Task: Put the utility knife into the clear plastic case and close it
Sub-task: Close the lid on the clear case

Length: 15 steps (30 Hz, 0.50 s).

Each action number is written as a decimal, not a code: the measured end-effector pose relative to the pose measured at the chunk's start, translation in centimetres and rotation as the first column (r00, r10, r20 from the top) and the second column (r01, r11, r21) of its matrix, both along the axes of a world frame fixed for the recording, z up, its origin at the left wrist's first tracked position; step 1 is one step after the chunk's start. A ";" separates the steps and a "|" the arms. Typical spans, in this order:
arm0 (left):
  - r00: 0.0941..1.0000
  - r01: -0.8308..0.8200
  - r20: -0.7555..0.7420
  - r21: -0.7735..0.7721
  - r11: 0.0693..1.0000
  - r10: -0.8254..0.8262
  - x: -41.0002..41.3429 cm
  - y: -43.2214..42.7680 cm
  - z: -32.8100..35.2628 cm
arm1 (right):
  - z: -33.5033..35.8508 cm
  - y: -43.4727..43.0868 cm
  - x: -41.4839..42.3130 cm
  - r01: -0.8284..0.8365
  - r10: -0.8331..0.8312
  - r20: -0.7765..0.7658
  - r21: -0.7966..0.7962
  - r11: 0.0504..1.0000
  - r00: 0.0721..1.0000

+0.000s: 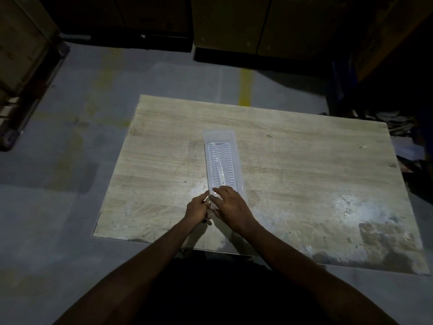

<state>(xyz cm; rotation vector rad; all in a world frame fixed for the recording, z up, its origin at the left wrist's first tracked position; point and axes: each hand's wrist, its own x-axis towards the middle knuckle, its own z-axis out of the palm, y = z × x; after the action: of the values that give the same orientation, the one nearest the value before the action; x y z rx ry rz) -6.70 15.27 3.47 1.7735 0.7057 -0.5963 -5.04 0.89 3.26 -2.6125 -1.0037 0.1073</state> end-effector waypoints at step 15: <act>1.000 0.013 0.022 0.020 1.000 -0.013 -0.7 0.6 0.4 | -1.3 -5.8 0.3 0.756 -0.616 -0.511 0.106 0.646 0.599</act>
<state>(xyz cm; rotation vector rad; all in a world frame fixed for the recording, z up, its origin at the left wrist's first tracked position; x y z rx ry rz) -7.38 15.86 3.91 1.8020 0.6875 -0.5794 -4.74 -4.92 2.00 -2.3201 0.2007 0.2898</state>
